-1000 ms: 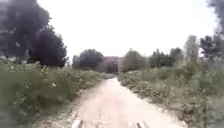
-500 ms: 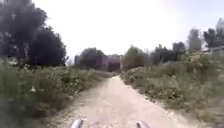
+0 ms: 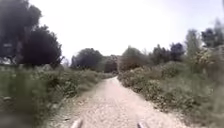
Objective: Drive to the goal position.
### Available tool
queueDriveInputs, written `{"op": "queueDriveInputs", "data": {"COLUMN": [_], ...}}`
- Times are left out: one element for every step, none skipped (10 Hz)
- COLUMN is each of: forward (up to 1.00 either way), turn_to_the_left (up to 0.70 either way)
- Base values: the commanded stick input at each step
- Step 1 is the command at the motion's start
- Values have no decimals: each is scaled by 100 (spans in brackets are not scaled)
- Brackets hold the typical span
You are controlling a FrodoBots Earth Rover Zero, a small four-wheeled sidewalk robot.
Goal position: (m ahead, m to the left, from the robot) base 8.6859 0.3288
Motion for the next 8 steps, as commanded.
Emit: {"op": "queueDriveInputs", "data": {"forward": [85, 85, 85, 85, 85, 85, 85, 85], "turn_to_the_left": [0, 0, 0, 0, 0, 0, 0, -2]}}
